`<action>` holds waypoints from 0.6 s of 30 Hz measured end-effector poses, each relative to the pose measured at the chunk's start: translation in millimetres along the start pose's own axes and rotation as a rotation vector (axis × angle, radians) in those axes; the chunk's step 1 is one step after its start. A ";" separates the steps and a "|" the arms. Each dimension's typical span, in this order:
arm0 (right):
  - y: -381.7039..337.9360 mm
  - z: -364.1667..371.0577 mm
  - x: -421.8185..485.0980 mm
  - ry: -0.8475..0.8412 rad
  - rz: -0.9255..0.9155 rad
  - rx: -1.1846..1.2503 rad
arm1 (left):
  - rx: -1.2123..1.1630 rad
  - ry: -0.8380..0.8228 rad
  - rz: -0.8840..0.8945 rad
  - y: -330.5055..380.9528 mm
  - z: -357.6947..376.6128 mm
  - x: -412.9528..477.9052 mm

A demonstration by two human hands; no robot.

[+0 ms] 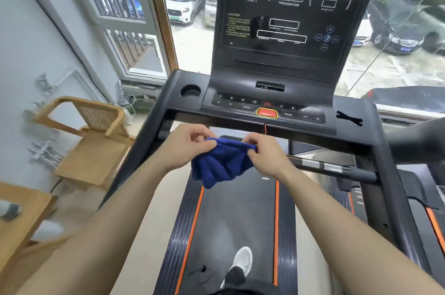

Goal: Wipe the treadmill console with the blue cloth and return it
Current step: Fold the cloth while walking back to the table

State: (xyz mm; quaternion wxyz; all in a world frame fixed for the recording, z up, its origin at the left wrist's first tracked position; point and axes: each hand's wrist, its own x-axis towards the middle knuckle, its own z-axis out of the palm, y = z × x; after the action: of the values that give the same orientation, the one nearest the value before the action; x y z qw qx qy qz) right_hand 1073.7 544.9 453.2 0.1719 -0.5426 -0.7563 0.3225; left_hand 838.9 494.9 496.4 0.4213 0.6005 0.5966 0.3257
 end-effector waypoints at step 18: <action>-146.8 114.3 -21.3 -0.599 -0.066 0.548 | 0.235 0.291 -0.466 -132.2 -12.9 -249.6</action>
State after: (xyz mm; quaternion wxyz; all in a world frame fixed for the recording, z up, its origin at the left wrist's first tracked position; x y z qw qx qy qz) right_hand 907.3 460.9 470.3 0.0925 -0.3340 -0.6761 0.6502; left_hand 750.0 240.3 411.6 0.3223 0.4388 0.8062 0.2314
